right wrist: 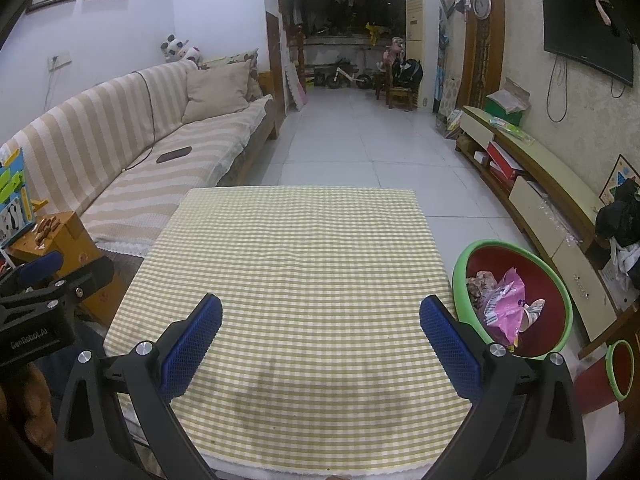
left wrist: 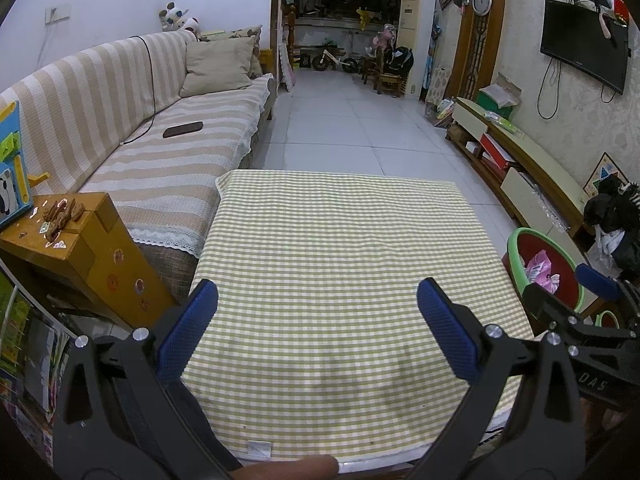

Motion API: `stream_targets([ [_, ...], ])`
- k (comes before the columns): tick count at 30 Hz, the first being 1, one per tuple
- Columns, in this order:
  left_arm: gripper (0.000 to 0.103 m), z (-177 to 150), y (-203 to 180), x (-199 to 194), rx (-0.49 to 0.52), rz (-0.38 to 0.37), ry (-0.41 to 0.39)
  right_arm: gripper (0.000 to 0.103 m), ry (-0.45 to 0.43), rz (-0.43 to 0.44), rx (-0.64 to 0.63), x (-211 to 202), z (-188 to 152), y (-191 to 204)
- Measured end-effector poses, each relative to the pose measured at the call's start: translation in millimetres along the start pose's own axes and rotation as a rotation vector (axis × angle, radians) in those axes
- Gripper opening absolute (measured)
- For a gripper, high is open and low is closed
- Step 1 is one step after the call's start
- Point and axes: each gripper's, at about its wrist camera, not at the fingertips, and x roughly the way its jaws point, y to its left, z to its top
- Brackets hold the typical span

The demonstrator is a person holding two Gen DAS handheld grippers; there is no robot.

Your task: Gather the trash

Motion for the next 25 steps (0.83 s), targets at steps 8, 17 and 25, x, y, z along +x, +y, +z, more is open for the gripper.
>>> stream_targets([
  [8, 0.098, -0.3, -1.2, 0.1, 0.000, -0.001, 0.004, 0.096, 0.001, 0.000, 0.002, 0.4, -0.2, -0.6],
  [17, 0.097, -1.2, -2.0, -3.2, 0.001, 0.002, -0.024, 0.096, 0.003, -0.001, 0.002, 1.1, -1.7, -3.0],
  [25, 0.098, -1.7, -4.5, 0.5, -0.002, -0.007, 0.002, 0.096, 0.004, -0.001, 0.003, 1.4, -1.6, -2.7],
])
